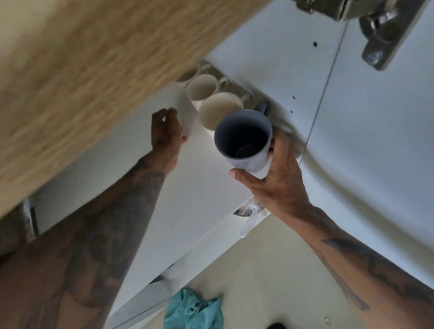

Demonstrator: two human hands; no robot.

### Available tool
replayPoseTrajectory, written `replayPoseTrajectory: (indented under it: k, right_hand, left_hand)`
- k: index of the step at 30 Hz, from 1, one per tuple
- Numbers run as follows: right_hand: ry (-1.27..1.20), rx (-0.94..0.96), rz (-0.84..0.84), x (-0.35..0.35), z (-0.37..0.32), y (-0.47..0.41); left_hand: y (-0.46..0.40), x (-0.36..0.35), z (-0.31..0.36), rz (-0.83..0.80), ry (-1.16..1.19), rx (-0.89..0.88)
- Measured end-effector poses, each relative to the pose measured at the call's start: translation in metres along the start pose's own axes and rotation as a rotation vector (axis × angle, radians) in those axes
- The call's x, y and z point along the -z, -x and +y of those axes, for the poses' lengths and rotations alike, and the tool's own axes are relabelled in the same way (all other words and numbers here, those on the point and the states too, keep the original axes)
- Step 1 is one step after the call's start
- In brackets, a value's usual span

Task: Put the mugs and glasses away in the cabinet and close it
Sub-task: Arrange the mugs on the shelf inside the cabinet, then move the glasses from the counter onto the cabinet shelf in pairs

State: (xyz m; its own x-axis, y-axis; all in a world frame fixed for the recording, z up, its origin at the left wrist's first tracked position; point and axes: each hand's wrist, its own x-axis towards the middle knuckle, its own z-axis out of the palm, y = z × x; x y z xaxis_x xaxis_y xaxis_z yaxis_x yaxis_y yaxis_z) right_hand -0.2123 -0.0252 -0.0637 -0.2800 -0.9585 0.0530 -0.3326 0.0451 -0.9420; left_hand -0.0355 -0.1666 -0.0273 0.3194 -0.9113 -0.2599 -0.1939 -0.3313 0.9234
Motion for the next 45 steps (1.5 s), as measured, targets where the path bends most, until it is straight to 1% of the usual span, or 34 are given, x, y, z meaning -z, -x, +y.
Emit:
replayPoseTrajectory:
  k: [3, 6, 10, 12, 14, 16, 18, 20, 21, 23, 25, 28, 31, 33, 35, 39, 43, 45]
  right_hand:
    - [-0.057, -0.079, -0.095, 0.017, -0.007, -0.001]
    - [-0.016, -0.162, -0.170, 0.035, -0.022, 0.022]
    - [0.153, -0.112, -0.357, 0.069, -0.055, 0.076]
    - [0.241, -0.051, -0.454, 0.084, -0.081, 0.094]
    - [0.305, 0.018, -0.512, 0.094, -0.116, 0.109]
    - [0.316, 0.063, -0.548, 0.096, -0.157, 0.119]
    - [0.283, 0.049, -0.611, 0.093, -0.183, 0.127]
    - [0.263, 0.096, -0.713, 0.087, -0.234, 0.138]
    - [0.262, 0.117, -0.729, 0.086, -0.253, 0.145]
    - [0.258, 0.190, -0.757, 0.085, -0.296, 0.159]
    - [0.292, 0.301, -0.777, 0.080, -0.332, 0.166]
    - [0.286, 0.448, -0.805, 0.065, -0.385, 0.167]
    - [0.267, 0.572, -0.763, 0.032, -0.435, 0.154]
    - [0.268, 0.601, -0.728, 0.004, -0.464, 0.143]
    - [0.286, 0.610, -0.702, -0.027, -0.487, 0.130]
    - [0.327, 0.533, -0.636, -0.090, -0.507, 0.109]
    - [0.389, 0.341, -0.624, -0.133, -0.494, 0.100]
    - [0.408, 0.264, -0.626, -0.147, -0.485, 0.096]
  left_hand:
    - [0.045, 0.021, -0.030, 0.081, -0.078, -0.008]
    - [0.106, 0.051, -0.057, 0.084, -0.189, 0.044]
    - [0.204, 0.099, -0.056, 0.052, -0.279, 0.068]
    - [0.244, 0.125, -0.038, 0.039, -0.341, 0.051]
    - [0.283, 0.155, -0.012, 0.037, -0.375, 0.028]
    - [0.313, 0.192, 0.018, 0.074, -0.395, -0.008]
    - [0.330, 0.214, 0.035, 0.089, -0.430, -0.033]
    - [0.359, 0.257, 0.069, 0.130, -0.435, -0.068]
    - [0.373, 0.274, 0.082, 0.145, -0.452, -0.095]
    - [0.396, 0.308, 0.109, 0.193, -0.491, -0.151]
    - [0.407, 0.340, 0.127, 0.263, -0.491, -0.183]
    - [0.413, 0.381, 0.158, 0.339, -0.470, -0.191]
    - [0.395, 0.418, 0.188, 0.418, -0.441, -0.234]
    - [0.375, 0.440, 0.203, 0.457, -0.432, -0.256]
    - [0.346, 0.457, 0.213, 0.451, -0.429, -0.258]
    - [0.278, 0.468, 0.216, 0.409, -0.405, -0.219]
    - [0.225, 0.453, 0.201, 0.280, -0.399, -0.142]
    - [0.204, 0.445, 0.192, 0.242, -0.389, -0.096]
